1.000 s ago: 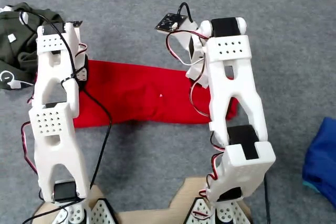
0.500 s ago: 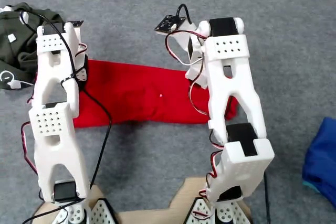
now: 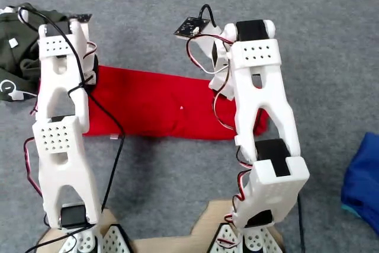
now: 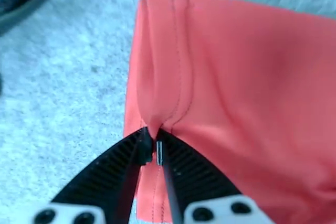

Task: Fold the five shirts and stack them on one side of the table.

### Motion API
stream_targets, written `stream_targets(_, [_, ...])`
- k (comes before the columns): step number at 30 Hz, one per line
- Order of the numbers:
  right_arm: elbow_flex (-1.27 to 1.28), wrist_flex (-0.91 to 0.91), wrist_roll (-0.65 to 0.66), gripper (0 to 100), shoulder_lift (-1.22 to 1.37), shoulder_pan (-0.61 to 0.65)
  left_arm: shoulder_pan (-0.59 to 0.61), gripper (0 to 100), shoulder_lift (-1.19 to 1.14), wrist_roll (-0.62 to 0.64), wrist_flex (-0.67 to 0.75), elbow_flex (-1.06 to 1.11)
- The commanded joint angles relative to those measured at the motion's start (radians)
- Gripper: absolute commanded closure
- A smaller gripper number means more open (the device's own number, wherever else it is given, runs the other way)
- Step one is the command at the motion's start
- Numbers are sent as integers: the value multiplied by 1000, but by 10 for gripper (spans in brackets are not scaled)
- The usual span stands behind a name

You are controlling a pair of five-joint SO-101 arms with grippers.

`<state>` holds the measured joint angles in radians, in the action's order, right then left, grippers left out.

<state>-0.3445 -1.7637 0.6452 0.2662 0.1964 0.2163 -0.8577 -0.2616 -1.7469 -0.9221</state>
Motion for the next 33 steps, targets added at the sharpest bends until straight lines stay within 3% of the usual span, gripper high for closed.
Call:
stream_targets(1, [-10,3,-8,992,-5,7,5,981,5,-2,-6,-83])
stream_targets(16, [-10,-3,-8,992,-5,7,12,981,-27,-9,-3,-199])
stream_targets(23, [-10,-3,-9,991,-5,7,34,980,-76,-84,-9,-198])
stream_targets(28, [-10,-3,-9,991,-5,7,84,803,-65,-126,-11,-203])
stream_targets(33, [-12,-3,-9,991,-7,5,112,796,-36,-164,-11,-161])
